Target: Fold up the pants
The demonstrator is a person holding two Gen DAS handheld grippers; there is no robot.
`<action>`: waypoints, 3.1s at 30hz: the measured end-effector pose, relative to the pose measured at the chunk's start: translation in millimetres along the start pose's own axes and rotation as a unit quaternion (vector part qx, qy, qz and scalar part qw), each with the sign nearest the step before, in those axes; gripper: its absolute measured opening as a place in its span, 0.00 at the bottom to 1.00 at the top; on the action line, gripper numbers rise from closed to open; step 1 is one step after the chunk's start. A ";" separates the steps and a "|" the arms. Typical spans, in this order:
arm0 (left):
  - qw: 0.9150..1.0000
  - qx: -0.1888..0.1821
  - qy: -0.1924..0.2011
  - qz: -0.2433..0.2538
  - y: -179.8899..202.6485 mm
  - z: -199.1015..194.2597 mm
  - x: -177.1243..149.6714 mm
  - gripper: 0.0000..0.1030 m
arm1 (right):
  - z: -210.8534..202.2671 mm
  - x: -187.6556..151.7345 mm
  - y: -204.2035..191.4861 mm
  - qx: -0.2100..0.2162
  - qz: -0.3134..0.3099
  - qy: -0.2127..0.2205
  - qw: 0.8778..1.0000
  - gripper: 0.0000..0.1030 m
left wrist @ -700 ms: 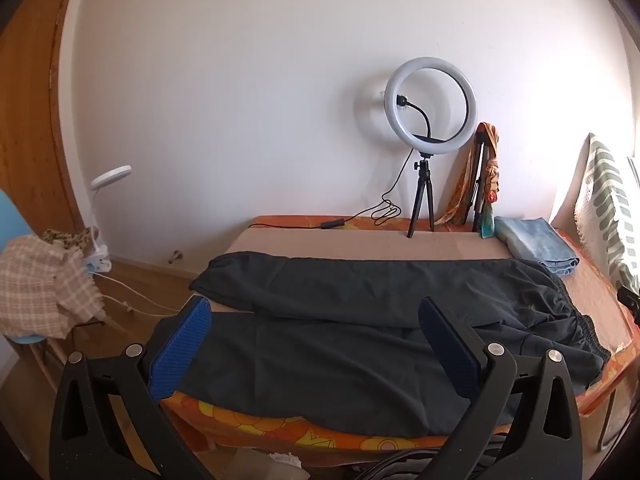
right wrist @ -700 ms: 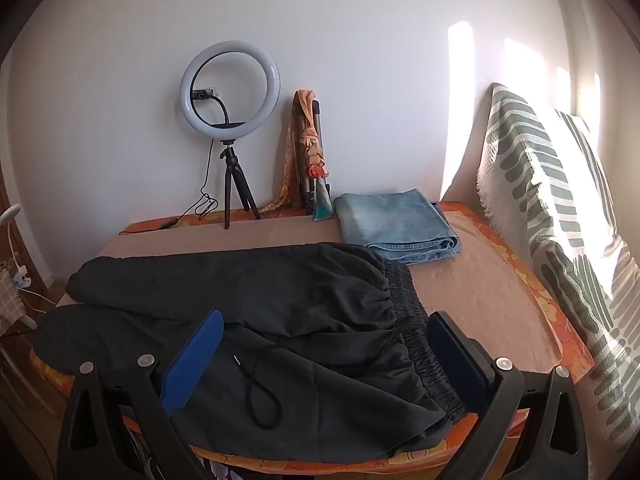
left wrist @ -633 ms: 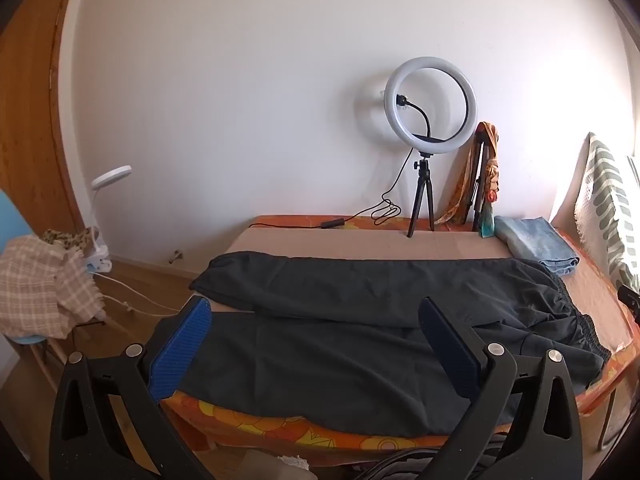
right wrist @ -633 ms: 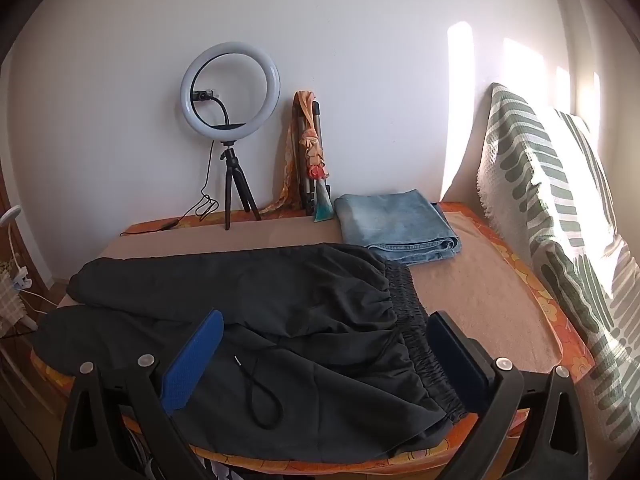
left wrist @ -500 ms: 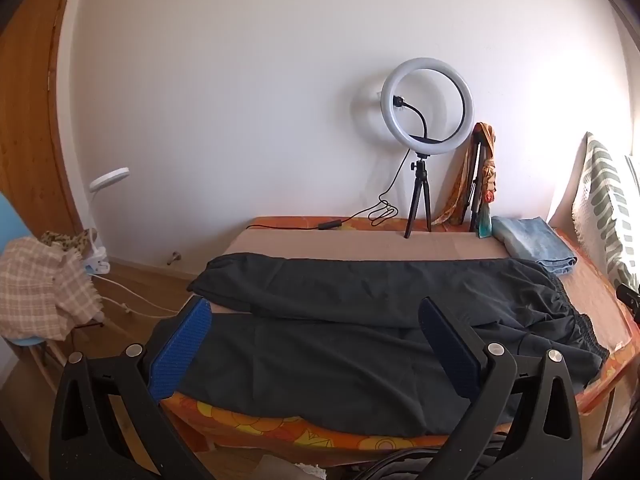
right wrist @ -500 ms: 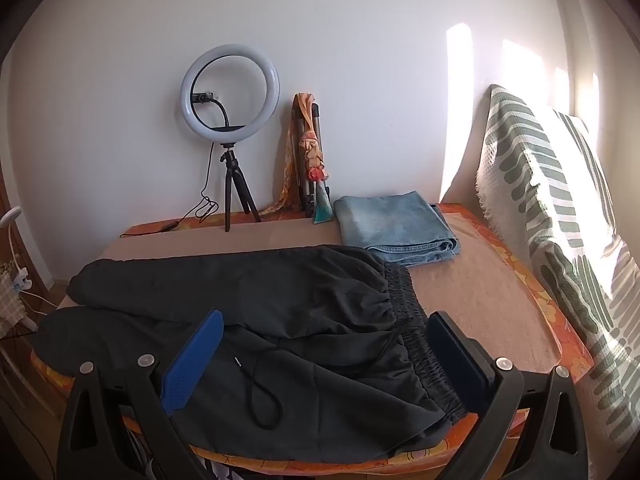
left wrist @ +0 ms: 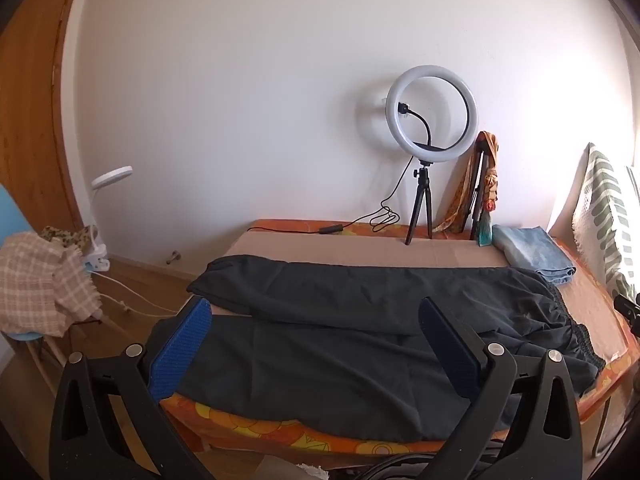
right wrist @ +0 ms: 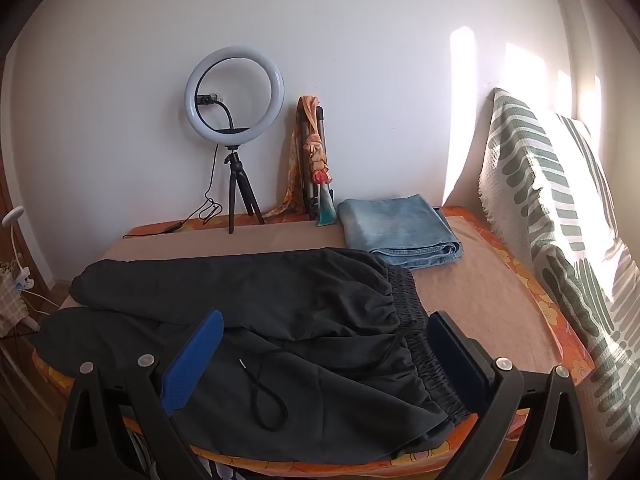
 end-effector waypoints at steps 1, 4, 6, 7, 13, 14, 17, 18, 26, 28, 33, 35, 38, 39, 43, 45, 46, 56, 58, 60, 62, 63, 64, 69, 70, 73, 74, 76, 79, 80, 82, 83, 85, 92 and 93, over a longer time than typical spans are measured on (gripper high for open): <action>1.000 0.000 0.000 -0.001 -0.1 0.2 0.2 1.00 | 0.0 -0.5 0.0 0.001 0.000 0.000 1.000 1.00; 1.000 -0.001 0.001 -0.002 -0.9 -0.5 0.4 1.00 | 0.6 -1.1 -0.1 0.001 0.001 0.001 1.000 1.00; 1.000 0.000 0.001 0.000 -1.1 -0.6 0.9 1.00 | 1.3 -1.9 -0.6 0.001 0.002 0.000 1.000 1.00; 1.000 0.001 0.001 0.001 -1.3 -0.3 1.2 1.00 | 2.1 -2.6 -0.5 0.001 0.003 -0.001 1.000 1.00; 1.000 0.000 0.003 0.001 1.0 0.3 4.2 1.00 | 4.7 -3.9 0.1 0.002 0.005 -0.004 1.000 1.00; 1.000 0.000 0.004 0.001 1.3 0.0 4.4 1.00 | 4.7 -3.7 0.1 0.002 0.005 -0.004 1.000 1.00; 1.000 -0.001 0.005 0.003 3.2 -0.2 4.7 1.00 | 4.8 -3.4 -0.3 0.002 0.006 -0.004 1.000 1.00; 1.000 -0.001 0.005 0.003 3.1 -0.3 5.0 1.00 | 4.3 -3.8 1.0 0.002 0.006 -0.004 1.000 1.00; 1.000 -0.001 0.005 0.003 3.9 -0.2 5.0 1.00 | 5.2 -4.3 0.6 0.002 0.006 -0.004 1.000 1.00; 1.000 -0.001 0.005 0.003 3.9 -0.3 4.9 1.00 | 4.9 -4.4 0.6 0.003 0.006 -0.004 1.000 1.00; 1.000 -0.002 0.004 0.003 4.3 -0.4 4.6 1.00 | 6.1 -4.9 -0.4 0.005 0.006 -0.005 1.000 1.00; 1.000 -0.001 0.004 0.002 4.4 -0.5 5.5 1.00 | 6.3 -5.0 -0.8 0.005 0.006 -0.005 1.000 1.00; 1.000 -0.001 0.004 0.002 4.2 -0.4 6.2 1.00 | 6.5 -5.2 -1.0 0.005 0.006 -0.005 1.000 1.00; 1.000 -0.001 0.004 0.002 4.0 -0.3 6.3 1.00 | 6.7 -5.1 -1.1 0.005 0.006 -0.005 1.000 1.00; 1.000 -0.001 0.003 0.002 3.5 0.4 6.5 1.00 | 6.8 -4.8 -1.4 0.005 0.006 -0.004 1.000 1.00; 1.000 0.000 0.003 0.002 3.1 0.7 6.9 1.00 | 6.9 -4.7 -1.5 0.005 0.006 -0.004 1.000 1.00; 1.000 -0.001 0.003 0.002 3.2 0.8 7.0 1.00 | 7.1 -4.8 -1.6 0.005 0.006 -0.004 1.000 1.00; 1.000 -0.001 0.003 0.002 3.2 0.9 6.8 1.00 | 7.6 -6.0 -1.6 0.005 0.006 -0.004 1.000 1.00; 1.000 -0.001 0.002 0.003 3.3 1.7 7.2 1.00 | 7.8 -6.4 -1.7 0.005 0.006 -0.004 1.000 1.00; 1.000 0.000 0.002 0.004 3.2 2.8 7.0 1.00 | 8.2 -6.7 -1.6 0.005 0.006 -0.003 1.000 1.00; 1.000 0.001 0.000 0.004 2.6 4.5 6.9 1.00 | 9.0 -6.9 -2.7 0.006 0.006 -0.004 1.000 1.00; 1.000 0.002 0.000 0.005 1.9 5.6 6.8 1.00 | 9.4 -6.7 -3.5 0.007 0.005 -0.005 1.000 1.00; 1.000 0.003 0.000 0.005 1.1 6.5 7.0 1.00 | 10.8 -6.1 -6.0 0.009 0.003 -0.005 1.000 1.00; 1.000 0.008 0.000 0.005 -4.0 11.3 7.3 1.00 | 13.6 -0.3 -13.1 0.015 -0.005 0.000 1.000 1.00; 1.000 0.009 0.001 0.006 -5.4 12.1 7.8 1.00 | 13.5 2.0 -14.7 0.016 -0.010 0.002 1.000 1.00; 1.000 0.008 0.002 0.006 -11.9 16.4 8.8 1.00 | 13.9 12.3 -19.8 0.027 -0.018 0.006 0.999 1.00; 1.000 0.007 -0.001 0.005 -16.0 19.6 8.7 1.00 | 14.2 15.4 -21.6 0.031 -0.020 0.006 0.999 1.00; 1.000 0.007 -0.011 0.000 -28.8 27.8 7.1 1.00 | 13.7 28.6 -27.2 0.045 -0.027 0.010 0.999 1.00; 0.999 0.007 -0.031 0.003 -50.0 45.1 4.1 1.00 | 14.1 47.6 -38.6 0.067 -0.042 0.016 0.997 1.00; 0.999 0.015 -0.036 0.005 -59.0 50.8 2.9 1.00 | 14.9 54.2 -42.2 0.077 -0.045 0.017 0.996 1.00; 0.999 0.019 -0.047 0.003 -76.5 62.8 -0.2 1.00 | 18.1 67.6 -49.0 0.093 -0.046 0.018 0.994 1.00; 0.999 0.017 -0.052 0.002 -85.5 68.8 -1.3 1.00 | 20.2 74.7 -52.7 0.101 -0.047 0.020 0.994 1.00; 0.999 0.014 -0.052 -0.002 -104.3 79.2 -1.7 1.00 | 26.8 89.3 -62.3 0.114 -0.055 0.024 0.992 1.00; 0.995 0.038 -0.090 -0.025 -171.0 131.0 -0.6 0.87 | 74.4 133.1 -109.7 0.145 -0.094 0.036 0.984 1.00; 0.994 0.035 -0.096 -0.034 -179.1 140.5 -0.8 0.85 | 84.9 135.2 -118.5 0.157 -0.097 0.028 0.982 1.00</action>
Point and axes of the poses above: each gripper's, at about its wrist camera, not at the fingertips, and z roughly the way its jaws point, y to its right, x to its top, the point moved 10 cm from there along z, roughly the way its jaws point, and after that the axes turned 4 degrees about -x, right-handed, at the moved point
